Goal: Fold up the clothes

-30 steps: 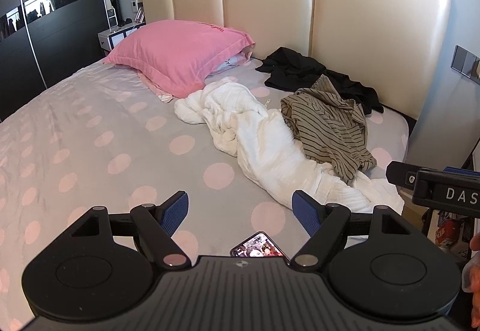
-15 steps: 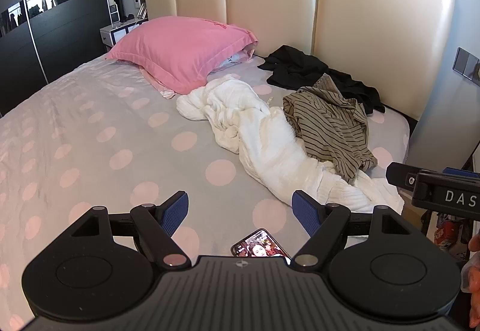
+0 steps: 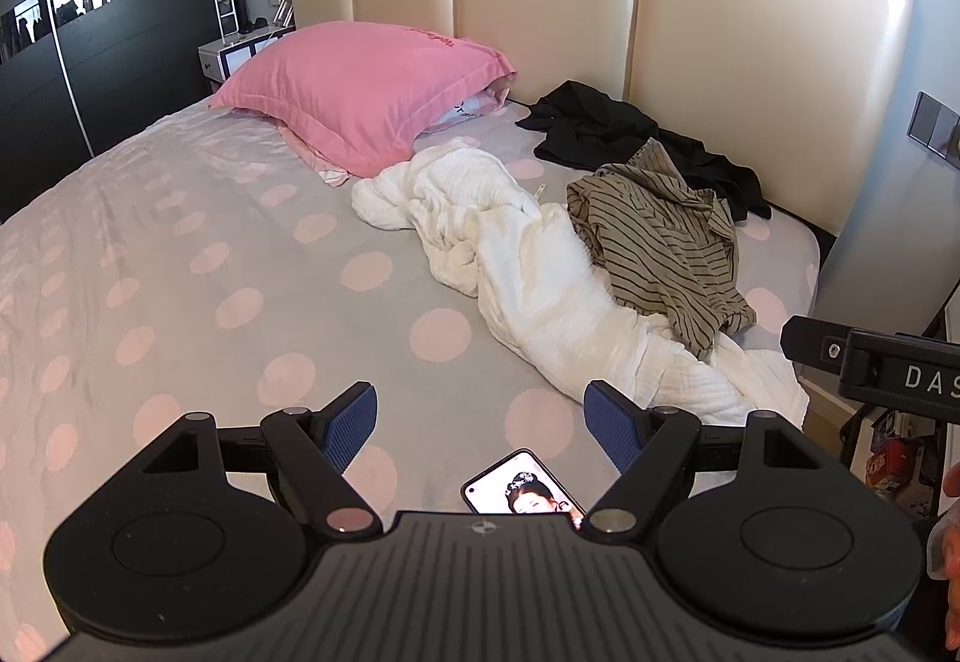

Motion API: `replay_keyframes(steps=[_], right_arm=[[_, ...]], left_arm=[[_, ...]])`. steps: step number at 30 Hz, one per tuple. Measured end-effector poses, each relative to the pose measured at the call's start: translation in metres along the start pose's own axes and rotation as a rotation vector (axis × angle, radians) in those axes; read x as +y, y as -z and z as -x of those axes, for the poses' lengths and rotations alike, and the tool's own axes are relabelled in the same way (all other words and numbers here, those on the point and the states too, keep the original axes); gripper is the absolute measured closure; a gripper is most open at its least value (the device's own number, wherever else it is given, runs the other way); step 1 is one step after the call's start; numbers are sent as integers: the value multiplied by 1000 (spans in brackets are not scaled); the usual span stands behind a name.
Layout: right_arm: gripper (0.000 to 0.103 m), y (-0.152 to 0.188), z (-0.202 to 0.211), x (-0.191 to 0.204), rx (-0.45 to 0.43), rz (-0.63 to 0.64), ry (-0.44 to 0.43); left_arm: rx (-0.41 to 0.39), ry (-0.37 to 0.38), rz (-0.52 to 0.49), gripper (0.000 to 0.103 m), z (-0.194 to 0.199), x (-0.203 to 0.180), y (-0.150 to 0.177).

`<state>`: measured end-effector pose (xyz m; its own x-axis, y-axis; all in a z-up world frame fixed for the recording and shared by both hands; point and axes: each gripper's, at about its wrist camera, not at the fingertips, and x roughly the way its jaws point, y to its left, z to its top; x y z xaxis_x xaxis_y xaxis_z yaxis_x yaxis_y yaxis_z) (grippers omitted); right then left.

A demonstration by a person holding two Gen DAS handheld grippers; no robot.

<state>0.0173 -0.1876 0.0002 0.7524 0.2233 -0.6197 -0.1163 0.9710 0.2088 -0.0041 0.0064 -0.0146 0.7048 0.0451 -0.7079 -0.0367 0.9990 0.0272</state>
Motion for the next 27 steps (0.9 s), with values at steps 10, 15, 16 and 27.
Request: replay_keyframes(steps=[10,15,16,27], right_arm=[[4,0,-1,2,-7,25,11],[4,-1,-1,3,-4,27,18],[4,-2,-2,2,2,25,16],[14,-28,-34,-7,88,42,-47]], left_arm=[[12,-1,16,27,-3,3,1],[16,-6,23,27,-7,5,2],[19,-7,24,27,-8,6,2],[70,-61,89,27,-24,47,15]])
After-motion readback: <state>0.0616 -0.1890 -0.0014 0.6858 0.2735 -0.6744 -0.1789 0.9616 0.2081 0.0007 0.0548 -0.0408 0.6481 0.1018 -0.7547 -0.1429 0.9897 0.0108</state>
